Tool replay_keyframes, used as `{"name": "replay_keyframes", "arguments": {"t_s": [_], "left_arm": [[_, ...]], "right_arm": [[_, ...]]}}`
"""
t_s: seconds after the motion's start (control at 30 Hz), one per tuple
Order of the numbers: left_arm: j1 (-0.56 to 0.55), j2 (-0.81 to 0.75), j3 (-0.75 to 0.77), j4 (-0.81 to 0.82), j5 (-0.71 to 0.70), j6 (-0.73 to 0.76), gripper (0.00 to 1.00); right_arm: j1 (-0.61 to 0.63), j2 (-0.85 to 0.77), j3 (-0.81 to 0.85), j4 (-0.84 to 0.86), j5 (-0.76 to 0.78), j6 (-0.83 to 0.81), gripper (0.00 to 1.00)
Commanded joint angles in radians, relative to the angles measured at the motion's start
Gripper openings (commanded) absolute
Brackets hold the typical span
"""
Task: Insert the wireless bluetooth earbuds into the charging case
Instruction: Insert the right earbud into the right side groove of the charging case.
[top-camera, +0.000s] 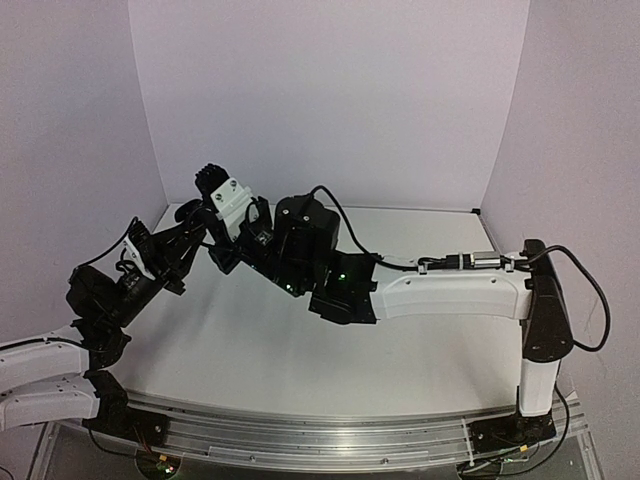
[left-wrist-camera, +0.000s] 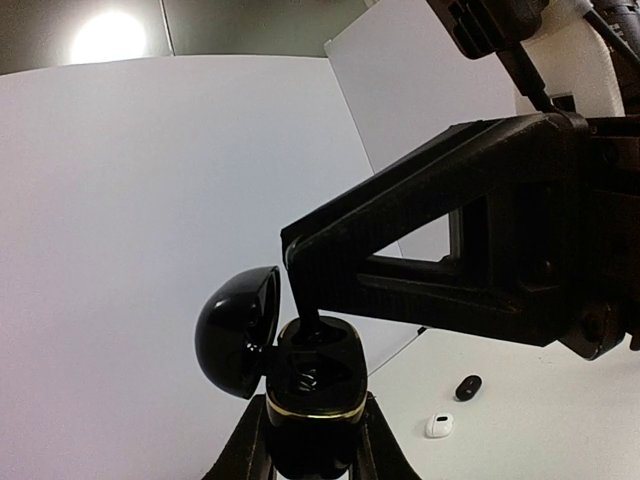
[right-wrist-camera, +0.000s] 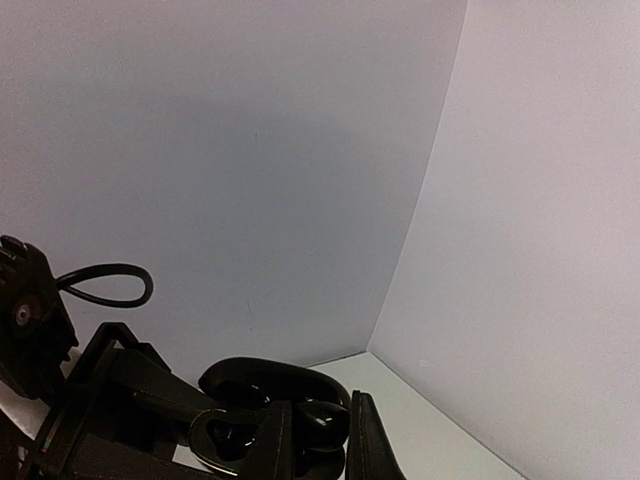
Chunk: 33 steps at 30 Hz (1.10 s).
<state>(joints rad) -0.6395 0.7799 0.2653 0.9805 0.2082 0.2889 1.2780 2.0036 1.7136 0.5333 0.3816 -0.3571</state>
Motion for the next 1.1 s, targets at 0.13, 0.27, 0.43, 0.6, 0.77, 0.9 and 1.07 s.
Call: {"name": "replay_keyframes", "arguments": {"t_s": [0.13,0.27,0.43,0.6,0.77,0.9,1.07], "left_arm": [[0.001,-0.004,0.036,0.041,-0.03,0.016,0.0],[0.001,0.0,0.034,0.045,-0.026,0.007,0.0],[0.001,0.001,0.041,0.052,-0.039,-0.026,0.0],[0.001,0.001,0.054,0.014,-0.085,-0.024,0.0],[0.001,0.001,0.057,-0.003,-0.102,-0.012,0.0],[0.001,0.004,0.059,-0.005,-0.104,-0.014,0.0],[0.001,0.003,0.061,-0.009,-0.102,-0.015,0.0]], "right_arm": [[0.002,-0.011,0.009,-0.091,0.026,-0.003,0.0],[0.013,0.018,0.028,-0.119,0.033,-0.017,0.0],[0.026,0.061,0.035,-0.073,0.149,-0.022,0.0],[0.027,0.038,0.009,-0.069,0.163,0.06,0.0],[0.027,-0.005,-0.02,-0.101,0.115,0.133,0.0],[0.027,-0.026,-0.031,-0.114,0.076,0.163,0.0],[0.019,-0.059,-0.057,-0.116,0.034,0.212,0.0]]}}
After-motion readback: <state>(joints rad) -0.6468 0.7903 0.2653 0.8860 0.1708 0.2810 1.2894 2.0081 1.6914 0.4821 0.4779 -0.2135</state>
